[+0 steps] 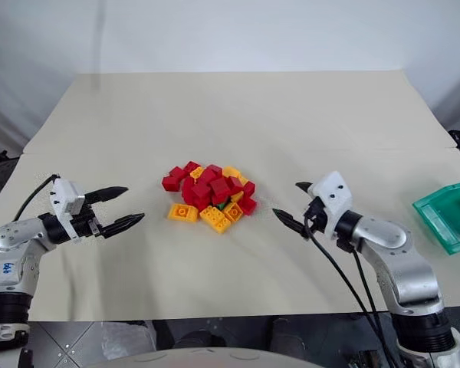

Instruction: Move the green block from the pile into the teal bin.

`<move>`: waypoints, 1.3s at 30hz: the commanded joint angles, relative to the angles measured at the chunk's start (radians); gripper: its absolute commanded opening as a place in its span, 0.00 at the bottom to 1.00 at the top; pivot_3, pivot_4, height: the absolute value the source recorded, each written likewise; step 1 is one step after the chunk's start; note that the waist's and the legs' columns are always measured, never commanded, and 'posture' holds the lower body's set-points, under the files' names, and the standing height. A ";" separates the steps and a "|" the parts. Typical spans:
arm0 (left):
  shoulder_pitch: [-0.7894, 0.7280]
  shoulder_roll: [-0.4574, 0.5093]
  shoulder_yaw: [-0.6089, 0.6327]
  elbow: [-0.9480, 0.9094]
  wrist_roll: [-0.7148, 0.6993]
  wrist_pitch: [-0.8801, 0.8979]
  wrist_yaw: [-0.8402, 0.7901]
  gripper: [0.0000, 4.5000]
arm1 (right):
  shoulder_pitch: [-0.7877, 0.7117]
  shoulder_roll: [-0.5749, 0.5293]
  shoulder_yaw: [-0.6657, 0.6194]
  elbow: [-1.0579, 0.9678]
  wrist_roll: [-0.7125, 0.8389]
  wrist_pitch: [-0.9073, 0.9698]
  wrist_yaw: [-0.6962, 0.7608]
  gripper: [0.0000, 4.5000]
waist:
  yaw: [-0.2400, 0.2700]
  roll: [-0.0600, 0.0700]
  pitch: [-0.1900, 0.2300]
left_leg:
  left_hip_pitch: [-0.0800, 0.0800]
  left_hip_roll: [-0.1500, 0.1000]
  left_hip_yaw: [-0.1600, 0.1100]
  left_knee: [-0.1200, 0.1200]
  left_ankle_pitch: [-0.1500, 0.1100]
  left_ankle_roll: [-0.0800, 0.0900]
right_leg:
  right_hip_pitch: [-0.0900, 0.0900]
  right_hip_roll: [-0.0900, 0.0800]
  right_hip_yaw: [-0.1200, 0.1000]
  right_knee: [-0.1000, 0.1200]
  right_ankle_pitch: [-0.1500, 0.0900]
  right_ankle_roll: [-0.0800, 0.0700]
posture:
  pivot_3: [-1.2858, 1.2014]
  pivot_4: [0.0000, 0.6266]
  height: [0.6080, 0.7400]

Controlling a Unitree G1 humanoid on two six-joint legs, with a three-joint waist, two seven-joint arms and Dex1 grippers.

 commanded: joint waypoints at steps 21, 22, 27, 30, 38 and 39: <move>-0.048 -0.038 0.004 -0.007 -0.108 -0.069 -0.237 1.00 | -0.417 0.526 0.401 0.447 -0.114 0.011 -0.151 0.02 | -0.028 -0.001 0.000 | 0.000 -0.004 0.001 -0.001 0.000 -0.001 | -0.001 0.003 0.000 0.001 0.000 -0.001 | 0.52 0.24 1.00; -0.049 -0.039 0.004 -0.006 -0.107 -0.070 -0.237 1.00 | -0.430 0.534 0.396 0.489 -0.127 -0.016 -0.150 0.02 | -0.032 -0.001 0.000 | 0.000 -0.004 0.001 -0.001 0.000 -0.001 | -0.001 0.003 0.000 0.001 0.000 -0.001 | 0.52 0.24 1.00; -0.047 -0.046 0.004 -0.009 -0.103 -0.078 -0.229 1.00 | -0.497 0.530 0.344 0.681 -0.203 -0.150 -0.181 0.02 | -0.042 -0.001 0.000 | 0.000 -0.004 0.001 -0.001 0.000 -0.002 | -0.001 0.004 0.000 0.000 0.000 0.000 | 0.52 0.24 1.00; -0.046 -0.049 0.003 -0.005 -0.100 -0.080 -0.226 1.00 | -0.524 0.491 0.289 0.741 -0.229 -0.196 -0.195 0.02 | -0.042 -0.001 0.000 | 0.000 -0.004 0.001 -0.001 0.001 -0.003 | -0.001 0.003 0.000 0.000 0.000 0.000 | 0.52 0.24 1.00; -0.063 -0.061 -0.006 0.017 -0.092 -0.087 -0.217 1.00 | -0.505 0.408 0.223 0.715 -0.261 -0.196 -0.177 0.02 | -0.052 -0.001 0.000 | 0.000 0.000 0.001 -0.002 0.001 -0.003 | -0.001 0.003 0.000 0.000 0.000 0.000 | 0.52 0.24 1.00; -0.067 -0.063 -0.007 0.021 -0.091 -0.087 -0.217 1.00 | -0.497 0.403 0.226 0.699 -0.262 -0.189 -0.170 0.02 | -0.052 -0.001 0.000 | 0.000 0.001 0.001 -0.002 0.001 -0.003 | -0.001 0.003 0.000 0.000 0.000 0.000 | 0.52 0.24 1.00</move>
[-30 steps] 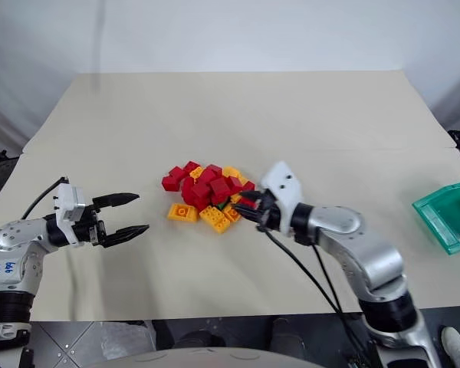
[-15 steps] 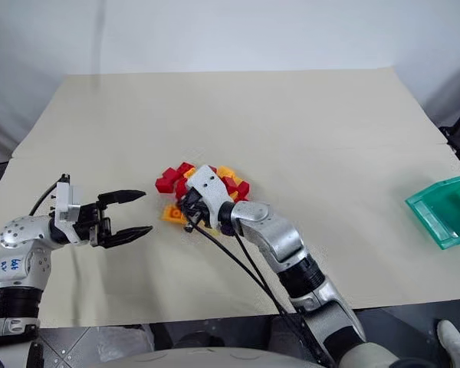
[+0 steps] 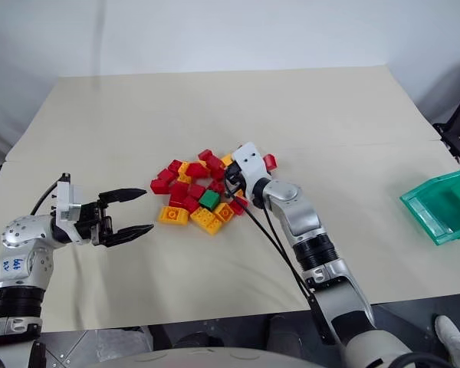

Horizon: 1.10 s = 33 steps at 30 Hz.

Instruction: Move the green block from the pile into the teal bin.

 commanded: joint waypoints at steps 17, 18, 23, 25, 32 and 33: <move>-0.023 -0.014 0.012 0.015 -0.009 -0.011 0.013 1.00 | 0.093 0.022 0.059 -0.361 0.041 0.153 0.136 0.02 | 0.002 0.000 0.000 | 0.000 0.001 0.000 0.001 0.000 0.000 | 0.000 0.000 0.000 0.001 0.000 0.000 | 0.52 0.24 1.00; -0.022 -0.013 0.012 0.014 -0.010 -0.010 0.012 1.00 | 0.089 -0.010 0.044 -0.404 0.058 0.179 0.161 0.02 | 0.003 0.000 0.000 | 0.000 0.001 -0.001 0.001 0.000 0.000 | 0.000 0.000 0.000 0.000 0.000 0.000 | 0.52 0.24 1.00; -0.023 -0.013 0.010 0.017 -0.010 -0.008 0.009 1.00 | 0.071 -0.226 0.088 -0.565 0.137 0.335 0.379 0.14 | 0.018 0.000 0.000 | -0.001 0.000 -0.001 0.002 0.000 0.000 | 0.000 -0.001 0.000 0.000 0.000 0.000 | 0.52 0.24 1.00; -0.025 -0.011 0.009 0.022 -0.011 -0.010 -0.001 1.00 | 0.052 -0.302 0.022 -0.605 0.224 0.417 0.449 0.28 | 0.024 0.000 0.000 | -0.001 0.001 -0.001 0.001 0.000 0.000 | 0.000 -0.001 0.000 0.000 0.000 0.000 | 0.52 0.24 1.00; -0.016 -0.002 0.021 0.025 -0.023 -0.005 -0.029 1.00 | 0.101 -0.513 -0.076 -0.647 0.289 0.416 0.554 0.80 | 0.030 -0.001 0.000 | -0.001 0.000 0.000 0.002 0.000 0.001 | 0.000 -0.002 0.000 0.000 0.000 0.000 | 0.52 0.24 1.00; -0.011 0.001 0.024 0.023 -0.025 -0.002 -0.031 1.00 | 0.113 -0.536 -0.088 -0.656 0.297 0.418 0.564 0.88 | 0.030 -0.001 0.001 | -0.001 0.000 -0.001 0.002 0.000 0.001 | 0.000 -0.002 0.000 0.000 0.000 0.000 | 0.52 0.24 1.00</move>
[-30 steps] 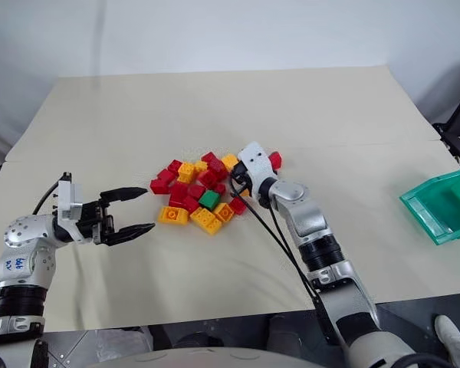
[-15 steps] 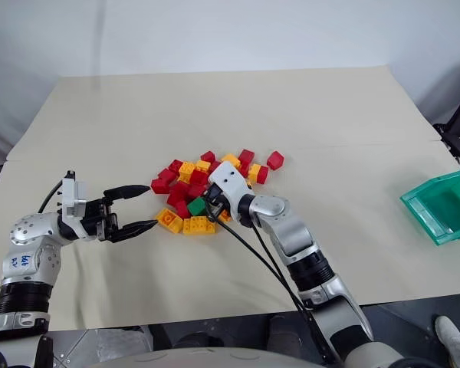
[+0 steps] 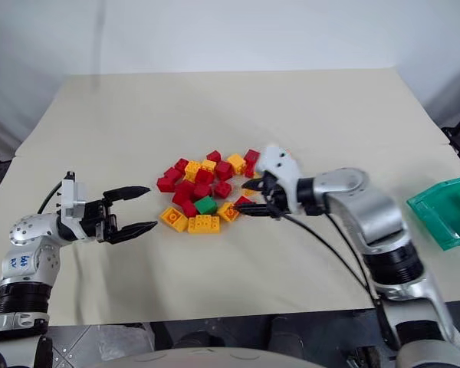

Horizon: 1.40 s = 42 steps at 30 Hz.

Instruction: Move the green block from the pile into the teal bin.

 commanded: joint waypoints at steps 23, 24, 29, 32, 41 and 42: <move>0.109 0.035 0.083 -0.098 -0.063 0.029 -0.006 1.00 | -0.137 0.170 0.164 0.010 -0.089 0.192 -0.317 0.99 | -0.002 -0.001 0.001 | -0.001 0.001 0.001 0.000 -0.001 -0.001 | -0.004 -0.001 0.000 0.002 0.000 -0.001 | 0.52 0.24 1.00; 0.114 0.033 0.083 -0.105 -0.064 0.030 -0.004 1.00 | -0.149 0.190 0.185 0.016 -0.092 0.206 -0.321 0.99 | 0.000 -0.001 0.001 | -0.002 0.000 0.000 0.000 -0.001 -0.001 | -0.004 -0.001 0.000 0.002 0.000 -0.001 | 0.52 0.24 1.00; 0.157 0.019 0.088 -0.147 -0.070 0.027 0.012 1.00 | -0.199 0.318 0.272 0.058 -0.112 0.272 -0.373 0.99 | -0.007 -0.001 0.001 | -0.003 -0.001 -0.002 0.000 -0.001 -0.001 | -0.003 -0.001 -0.001 0.002 0.000 -0.001 | 0.52 0.24 1.00; 0.174 0.013 0.091 -0.167 -0.072 0.028 0.021 1.00 | -0.220 0.348 0.299 0.068 -0.119 0.304 -0.380 0.99 | -0.008 -0.001 0.001 | -0.003 -0.001 -0.001 0.000 -0.001 -0.001 | -0.004 0.002 -0.002 0.001 0.000 -0.001 | 0.52 0.24 1.00; 0.197 0.002 0.090 -0.196 -0.075 0.027 0.046 1.00 | -0.257 0.448 0.323 0.234 -0.181 0.275 -0.443 0.99 | -0.010 -0.001 0.001 | -0.002 0.000 0.000 0.000 -0.001 -0.001 | -0.003 0.001 0.000 0.002 0.000 -0.001 | 0.52 0.24 1.00; 0.199 0.002 0.090 -0.197 -0.075 0.028 0.047 1.00 | -0.261 0.455 0.319 0.250 -0.188 0.272 -0.449 0.99 | -0.010 -0.001 0.001 | -0.001 0.000 0.001 0.000 -0.001 -0.001 | -0.003 0.002 0.000 0.002 0.000 -0.001 | 0.52 0.24 1.00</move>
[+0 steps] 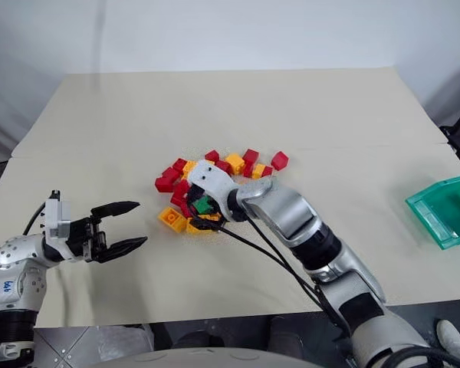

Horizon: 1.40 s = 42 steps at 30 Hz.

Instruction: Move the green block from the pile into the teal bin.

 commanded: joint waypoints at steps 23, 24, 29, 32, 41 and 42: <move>-0.032 0.001 0.005 0.011 -0.009 -0.016 0.024 1.00 | -0.062 -0.070 0.078 0.122 -0.095 0.049 0.024 0.86 | 0.009 0.000 0.000 | 0.001 -0.001 -0.003 0.000 0.000 0.000 | 0.003 -0.003 0.000 0.000 0.000 0.000 | 0.52 0.24 1.00; -0.035 0.001 0.004 0.013 -0.009 -0.016 0.025 1.00 | -0.064 -0.074 0.082 0.122 -0.096 0.053 0.028 0.79 | 0.009 0.000 0.000 | 0.001 -0.001 -0.003 0.000 0.000 0.000 | 0.003 -0.003 0.000 0.000 0.000 0.000 | 0.52 0.24 1.00; -0.044 0.000 0.002 0.022 -0.006 -0.019 0.024 1.00 | -0.069 -0.085 0.086 0.110 -0.092 0.075 0.041 0.44 | 0.008 -0.001 -0.001 | 0.001 -0.001 -0.004 0.000 0.000 0.000 | 0.003 -0.003 -0.001 0.000 0.000 0.000 | 0.52 0.24 1.00; -0.048 0.000 0.000 0.027 -0.005 -0.022 0.025 1.00 | -0.074 -0.098 0.086 0.092 -0.080 0.099 0.054 0.26 | 0.007 -0.001 -0.001 | 0.001 -0.001 -0.004 0.000 0.000 0.000 | 0.003 -0.003 -0.001 0.000 0.000 0.000 | 0.52 0.24 1.00; -0.051 -0.002 -0.004 0.027 -0.007 -0.024 0.028 1.00 | -0.046 -0.145 0.048 0.004 -0.057 0.070 0.095 0.00 | 0.009 -0.001 -0.001 | 0.001 -0.001 -0.005 0.000 0.000 0.000 | 0.003 -0.003 -0.001 0.000 0.000 0.000 | 0.52 0.24 1.00; -0.051 -0.003 -0.004 0.026 -0.007 -0.024 0.028 1.00 | -0.033 -0.164 0.038 -0.028 -0.050 0.052 0.109 0.00 | 0.009 -0.001 -0.001 | 0.001 -0.001 -0.005 0.000 0.000 0.000 | 0.003 -0.003 -0.001 -0.001 0.000 0.000 | 0.52 0.24 1.00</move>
